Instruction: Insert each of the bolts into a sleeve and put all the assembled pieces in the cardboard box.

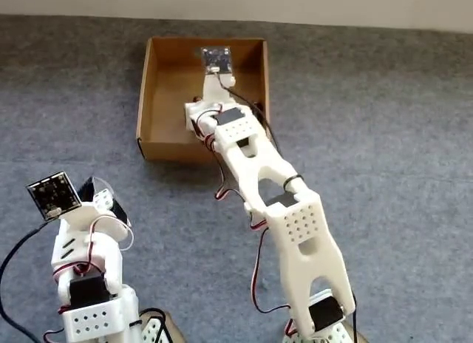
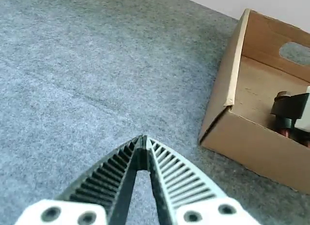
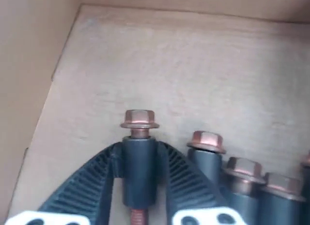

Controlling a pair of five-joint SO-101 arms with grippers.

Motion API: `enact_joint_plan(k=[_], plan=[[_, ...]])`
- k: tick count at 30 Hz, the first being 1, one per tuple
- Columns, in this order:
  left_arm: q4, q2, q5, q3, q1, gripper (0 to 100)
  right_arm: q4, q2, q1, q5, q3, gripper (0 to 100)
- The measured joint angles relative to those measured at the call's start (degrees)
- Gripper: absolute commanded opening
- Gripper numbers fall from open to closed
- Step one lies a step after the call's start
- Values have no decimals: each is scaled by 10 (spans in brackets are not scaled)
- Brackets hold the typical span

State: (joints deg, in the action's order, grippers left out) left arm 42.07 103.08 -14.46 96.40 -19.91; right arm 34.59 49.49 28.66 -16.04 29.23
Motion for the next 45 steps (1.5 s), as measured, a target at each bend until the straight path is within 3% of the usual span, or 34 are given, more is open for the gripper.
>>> enact_joint_plan(k=[9, 12, 20, 31, 37, 45], plan=[[0, 0, 0, 0, 0, 8, 43, 3, 1, -2, 65, 63], [0, 0, 0, 0, 0, 8, 127, -20, 0, -2, 112, 7], [0, 0, 0, 0, 0, 8, 438, -166, -4, -2, 233, 7], [0, 0, 0, 0, 0, 9, 651, -320, -34, -2, 339, 6], [5, 0, 0, 0, 62, 8, 658, -437, -34, -2, 280, 6], [19, 0, 0, 0, 91, 8, 610, -671, -41, 4, 4, 6]])
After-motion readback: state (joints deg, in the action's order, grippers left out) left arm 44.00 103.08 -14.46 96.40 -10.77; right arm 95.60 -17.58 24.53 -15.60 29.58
